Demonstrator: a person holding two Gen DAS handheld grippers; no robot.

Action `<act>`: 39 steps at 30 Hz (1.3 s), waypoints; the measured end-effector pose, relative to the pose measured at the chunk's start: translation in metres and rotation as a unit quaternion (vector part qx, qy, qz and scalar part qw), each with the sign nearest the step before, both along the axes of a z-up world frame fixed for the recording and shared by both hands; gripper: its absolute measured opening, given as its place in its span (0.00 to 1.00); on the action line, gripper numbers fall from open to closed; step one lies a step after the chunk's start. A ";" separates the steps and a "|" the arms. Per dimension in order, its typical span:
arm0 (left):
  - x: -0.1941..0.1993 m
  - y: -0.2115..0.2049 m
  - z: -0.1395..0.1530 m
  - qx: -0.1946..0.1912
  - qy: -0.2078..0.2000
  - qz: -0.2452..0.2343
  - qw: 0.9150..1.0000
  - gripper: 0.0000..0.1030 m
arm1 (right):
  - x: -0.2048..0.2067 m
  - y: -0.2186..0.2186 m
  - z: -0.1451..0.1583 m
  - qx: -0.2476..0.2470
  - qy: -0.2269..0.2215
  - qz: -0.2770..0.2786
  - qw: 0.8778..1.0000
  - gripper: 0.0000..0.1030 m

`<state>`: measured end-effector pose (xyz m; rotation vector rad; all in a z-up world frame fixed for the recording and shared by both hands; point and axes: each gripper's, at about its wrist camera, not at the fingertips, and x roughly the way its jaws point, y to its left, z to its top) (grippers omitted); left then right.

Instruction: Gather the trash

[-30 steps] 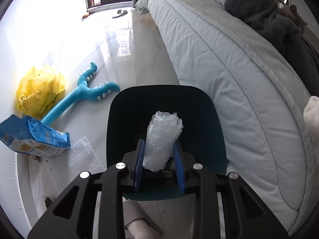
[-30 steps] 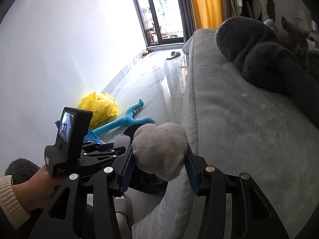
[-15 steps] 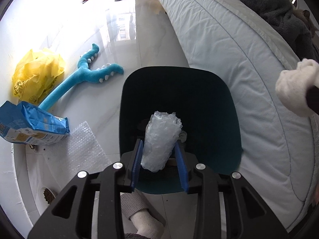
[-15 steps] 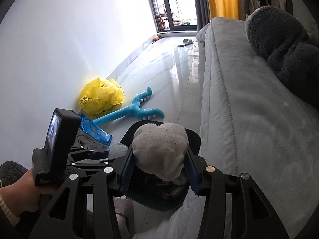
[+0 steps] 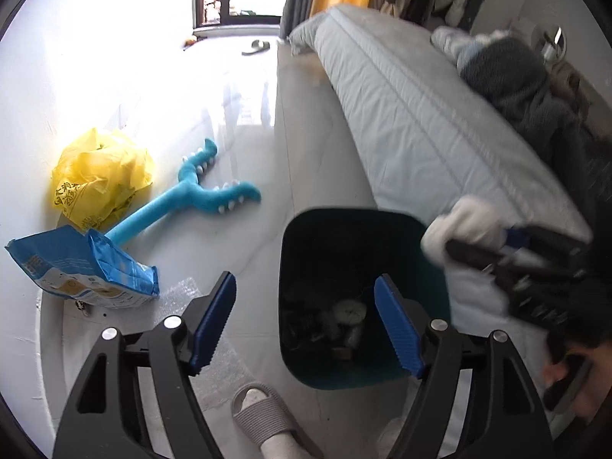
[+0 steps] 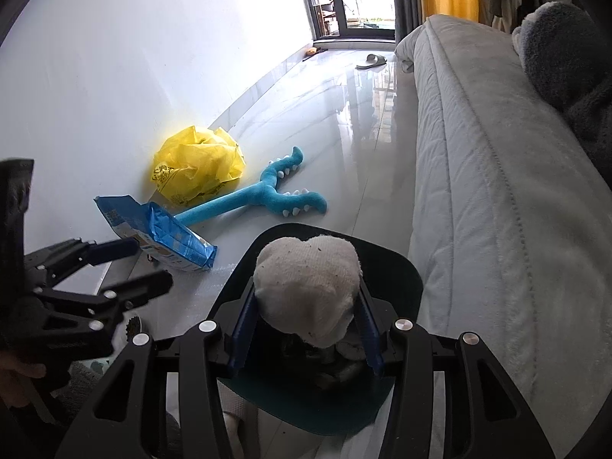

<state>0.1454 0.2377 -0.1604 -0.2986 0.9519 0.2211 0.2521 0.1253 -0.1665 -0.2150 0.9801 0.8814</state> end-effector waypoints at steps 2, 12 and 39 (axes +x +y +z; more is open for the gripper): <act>-0.002 0.004 0.014 0.007 -0.020 0.012 1.000 0.77 | 0.000 0.006 -0.008 -0.014 0.005 0.010 1.000 0.48; -0.021 -0.007 0.082 0.050 -0.102 0.013 0.994 0.93 | -0.007 0.026 -0.037 -0.065 0.030 0.019 0.997 0.49; -0.067 -0.089 0.156 0.095 -0.215 -0.023 0.972 0.96 | -0.066 -0.095 0.073 -0.014 -0.050 -0.066 0.996 0.90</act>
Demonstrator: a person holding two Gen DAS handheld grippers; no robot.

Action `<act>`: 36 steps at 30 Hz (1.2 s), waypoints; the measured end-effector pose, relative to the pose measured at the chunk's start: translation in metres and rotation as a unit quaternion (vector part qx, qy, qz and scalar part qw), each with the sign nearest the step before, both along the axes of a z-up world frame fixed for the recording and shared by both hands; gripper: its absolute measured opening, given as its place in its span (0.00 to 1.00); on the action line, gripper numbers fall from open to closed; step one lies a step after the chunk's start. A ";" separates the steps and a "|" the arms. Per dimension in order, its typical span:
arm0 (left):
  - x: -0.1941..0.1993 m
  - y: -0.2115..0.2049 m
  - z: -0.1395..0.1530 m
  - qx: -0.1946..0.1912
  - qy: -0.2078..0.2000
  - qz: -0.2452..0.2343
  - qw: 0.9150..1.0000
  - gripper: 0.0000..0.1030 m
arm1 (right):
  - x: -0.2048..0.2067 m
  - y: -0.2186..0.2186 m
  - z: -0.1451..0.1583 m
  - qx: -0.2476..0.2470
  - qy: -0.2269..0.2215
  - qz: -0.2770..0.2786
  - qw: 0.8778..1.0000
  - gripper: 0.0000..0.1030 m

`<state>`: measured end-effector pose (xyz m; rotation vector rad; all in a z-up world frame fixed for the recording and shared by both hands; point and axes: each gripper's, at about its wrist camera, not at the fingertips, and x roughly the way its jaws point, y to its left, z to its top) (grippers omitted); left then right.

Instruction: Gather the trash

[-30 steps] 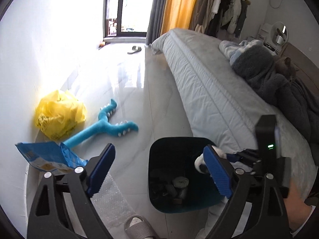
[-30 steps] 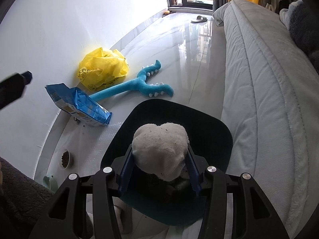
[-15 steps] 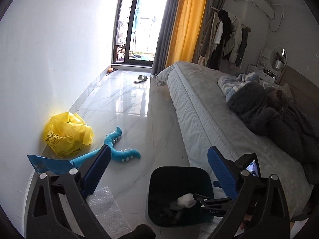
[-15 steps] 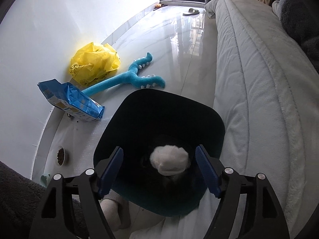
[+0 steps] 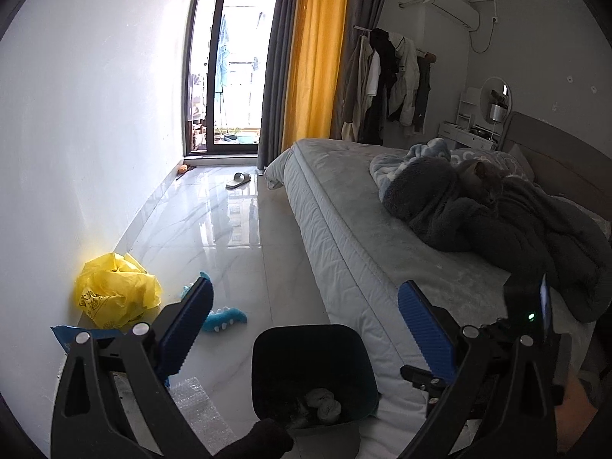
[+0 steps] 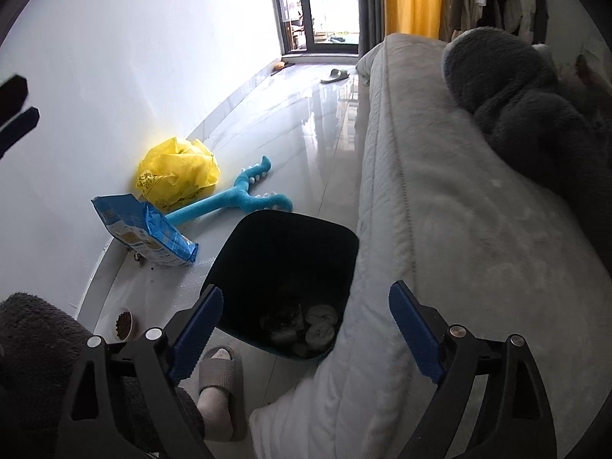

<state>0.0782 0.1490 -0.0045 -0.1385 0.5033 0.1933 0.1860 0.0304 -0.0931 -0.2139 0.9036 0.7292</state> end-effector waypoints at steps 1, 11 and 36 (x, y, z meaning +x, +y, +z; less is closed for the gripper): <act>-0.003 -0.004 0.000 0.002 0.000 -0.004 1.000 0.96 | -0.004 -0.009 0.006 0.003 -0.007 -0.005 1.000 0.91; -0.019 -0.050 0.009 0.043 -0.013 -0.026 0.999 0.96 | -0.049 -0.127 0.089 0.026 -0.136 -0.094 0.986 0.97; -0.051 -0.111 -0.004 0.084 -0.047 -0.058 0.994 0.97 | -0.135 -0.303 0.093 0.054 -0.228 -0.230 0.945 0.97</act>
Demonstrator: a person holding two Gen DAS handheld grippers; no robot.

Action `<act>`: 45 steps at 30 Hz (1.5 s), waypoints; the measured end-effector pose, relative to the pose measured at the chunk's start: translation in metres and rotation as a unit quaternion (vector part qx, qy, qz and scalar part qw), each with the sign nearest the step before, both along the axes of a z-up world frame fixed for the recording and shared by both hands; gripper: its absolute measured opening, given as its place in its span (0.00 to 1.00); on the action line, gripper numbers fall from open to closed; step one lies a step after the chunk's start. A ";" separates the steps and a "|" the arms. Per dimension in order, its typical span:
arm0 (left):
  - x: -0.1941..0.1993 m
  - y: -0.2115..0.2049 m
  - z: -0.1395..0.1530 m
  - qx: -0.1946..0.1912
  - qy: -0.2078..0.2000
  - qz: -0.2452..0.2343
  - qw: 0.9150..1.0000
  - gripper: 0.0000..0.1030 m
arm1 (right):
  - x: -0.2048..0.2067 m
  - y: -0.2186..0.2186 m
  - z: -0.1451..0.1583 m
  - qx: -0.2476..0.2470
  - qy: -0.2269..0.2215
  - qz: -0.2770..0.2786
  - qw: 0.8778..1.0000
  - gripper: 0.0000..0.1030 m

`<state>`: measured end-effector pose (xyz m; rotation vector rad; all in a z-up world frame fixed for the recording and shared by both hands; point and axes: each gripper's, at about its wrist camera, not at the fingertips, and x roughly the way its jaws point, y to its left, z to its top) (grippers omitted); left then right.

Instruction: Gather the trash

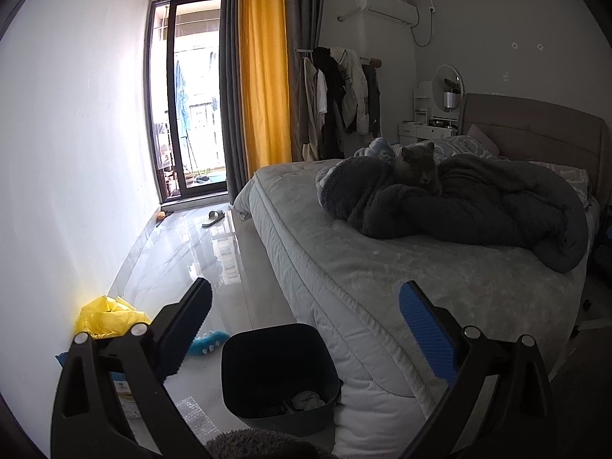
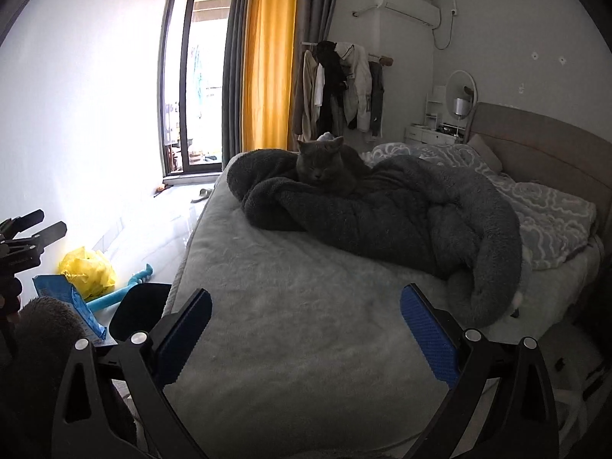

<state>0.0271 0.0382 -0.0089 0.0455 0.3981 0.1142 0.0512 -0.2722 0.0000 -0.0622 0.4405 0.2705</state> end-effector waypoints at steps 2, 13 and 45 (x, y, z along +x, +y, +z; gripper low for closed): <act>-0.001 -0.002 0.000 -0.001 -0.002 -0.001 1.000 0.97 | -0.002 -0.005 0.001 0.011 -0.005 -0.003 1.000 0.97; -0.001 -0.008 0.000 0.004 0.000 -0.007 1.000 0.97 | -0.009 -0.010 0.002 0.018 -0.019 -0.004 1.000 0.97; 0.001 -0.012 -0.002 0.002 0.002 -0.009 1.000 0.97 | -0.010 -0.011 0.002 0.017 -0.020 -0.003 1.000 0.97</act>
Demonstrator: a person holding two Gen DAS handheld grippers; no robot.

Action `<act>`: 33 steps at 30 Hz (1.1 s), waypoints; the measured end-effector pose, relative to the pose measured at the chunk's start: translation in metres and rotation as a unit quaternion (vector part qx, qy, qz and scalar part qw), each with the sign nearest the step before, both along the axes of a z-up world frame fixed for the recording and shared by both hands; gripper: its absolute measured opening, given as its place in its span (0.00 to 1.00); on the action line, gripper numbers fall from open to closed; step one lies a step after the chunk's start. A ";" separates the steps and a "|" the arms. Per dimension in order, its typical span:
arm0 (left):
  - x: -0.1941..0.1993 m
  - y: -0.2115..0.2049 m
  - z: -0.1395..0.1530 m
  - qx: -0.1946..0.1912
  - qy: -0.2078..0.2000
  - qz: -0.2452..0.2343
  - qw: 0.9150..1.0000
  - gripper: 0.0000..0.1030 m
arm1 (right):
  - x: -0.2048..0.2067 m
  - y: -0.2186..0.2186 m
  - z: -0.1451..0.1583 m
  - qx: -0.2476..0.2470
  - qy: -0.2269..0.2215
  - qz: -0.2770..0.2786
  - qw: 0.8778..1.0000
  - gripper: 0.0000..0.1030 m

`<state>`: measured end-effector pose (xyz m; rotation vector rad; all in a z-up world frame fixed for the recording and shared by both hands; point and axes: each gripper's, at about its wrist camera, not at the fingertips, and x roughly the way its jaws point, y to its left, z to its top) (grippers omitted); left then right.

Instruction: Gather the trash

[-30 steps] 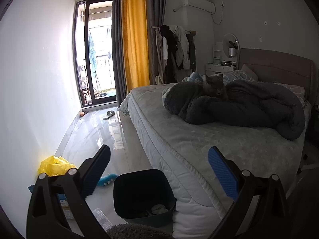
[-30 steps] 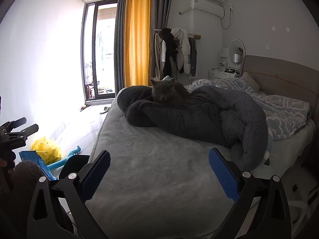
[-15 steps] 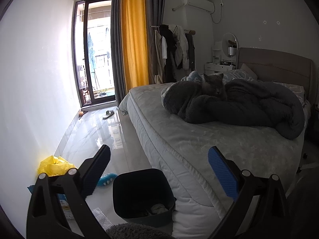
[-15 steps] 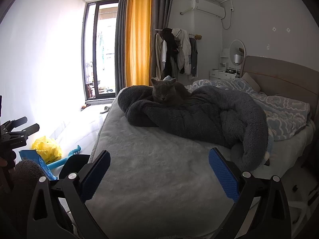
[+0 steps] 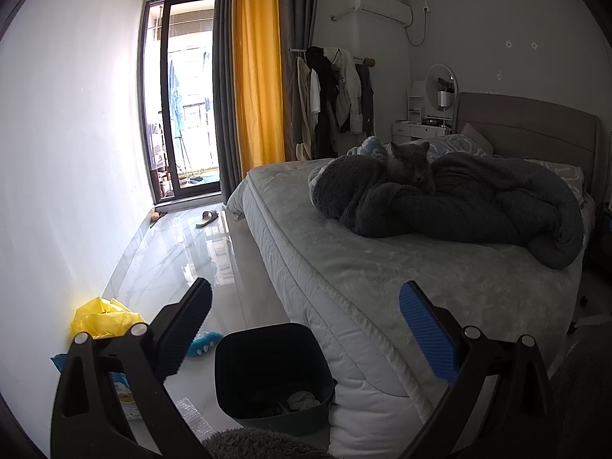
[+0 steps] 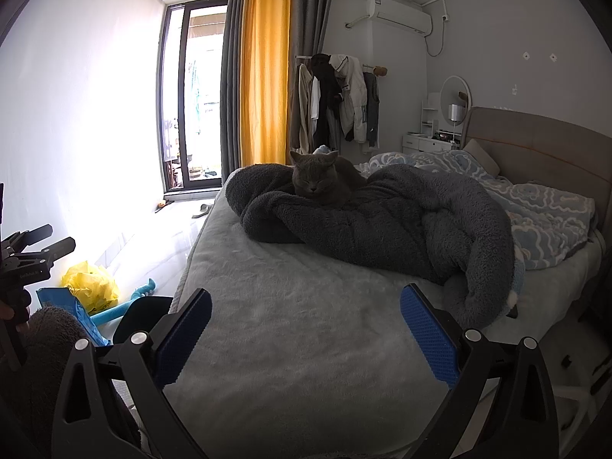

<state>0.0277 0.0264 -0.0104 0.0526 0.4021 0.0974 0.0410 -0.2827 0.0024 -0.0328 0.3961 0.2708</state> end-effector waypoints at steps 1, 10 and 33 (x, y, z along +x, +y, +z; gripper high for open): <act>0.000 0.000 0.000 0.000 0.000 0.000 1.000 0.97 | 0.000 0.000 0.000 0.000 0.000 0.000 1.000 0.97; 0.000 -0.001 0.000 0.002 0.000 0.000 1.000 0.97 | 0.000 0.000 0.000 -0.001 0.000 0.000 1.000 0.97; 0.000 -0.003 0.000 0.002 -0.001 -0.001 1.000 0.97 | 0.000 0.000 0.000 -0.001 0.000 0.000 1.000 0.97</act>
